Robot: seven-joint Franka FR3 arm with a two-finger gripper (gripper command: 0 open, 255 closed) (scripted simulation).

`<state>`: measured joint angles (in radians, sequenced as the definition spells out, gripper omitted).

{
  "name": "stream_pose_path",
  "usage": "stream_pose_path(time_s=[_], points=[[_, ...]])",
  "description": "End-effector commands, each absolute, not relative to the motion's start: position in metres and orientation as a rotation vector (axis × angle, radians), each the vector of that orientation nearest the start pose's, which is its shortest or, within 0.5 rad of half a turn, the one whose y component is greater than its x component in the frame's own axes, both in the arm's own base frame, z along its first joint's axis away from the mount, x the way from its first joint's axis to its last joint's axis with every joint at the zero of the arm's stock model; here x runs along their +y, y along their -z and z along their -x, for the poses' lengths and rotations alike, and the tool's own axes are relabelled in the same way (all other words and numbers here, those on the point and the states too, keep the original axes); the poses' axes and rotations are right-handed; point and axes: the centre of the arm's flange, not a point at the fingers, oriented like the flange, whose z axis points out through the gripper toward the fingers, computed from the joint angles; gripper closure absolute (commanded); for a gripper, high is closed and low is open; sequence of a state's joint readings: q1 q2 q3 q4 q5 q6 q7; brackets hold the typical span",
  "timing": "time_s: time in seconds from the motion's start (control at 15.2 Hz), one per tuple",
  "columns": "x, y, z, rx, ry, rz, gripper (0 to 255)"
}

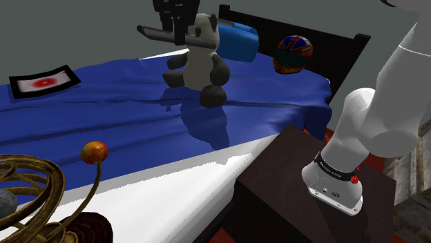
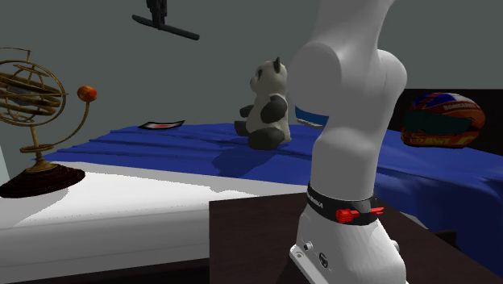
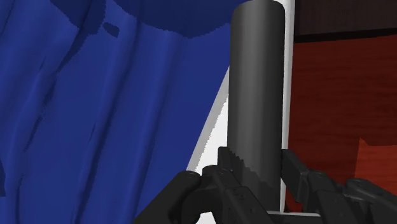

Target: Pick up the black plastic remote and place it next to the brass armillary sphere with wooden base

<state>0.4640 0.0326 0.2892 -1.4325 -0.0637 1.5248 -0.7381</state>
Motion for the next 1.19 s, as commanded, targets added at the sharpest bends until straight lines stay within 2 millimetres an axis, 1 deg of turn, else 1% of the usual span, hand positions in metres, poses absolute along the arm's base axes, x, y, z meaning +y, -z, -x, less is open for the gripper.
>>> stream_pose_path(time_s=[0.0, 0.07, 0.13, 1.12], points=[[0.402, -0.668, -0.414, -2.159, 0.099, 2.353, 255], [0.416, -0.668, -0.414, -2.159, 0.099, 2.353, 255], [0.435, -0.668, -0.414, -2.159, 0.099, 2.353, 255], [0.435, -0.589, -0.414, -2.159, 0.099, 2.353, 255]])
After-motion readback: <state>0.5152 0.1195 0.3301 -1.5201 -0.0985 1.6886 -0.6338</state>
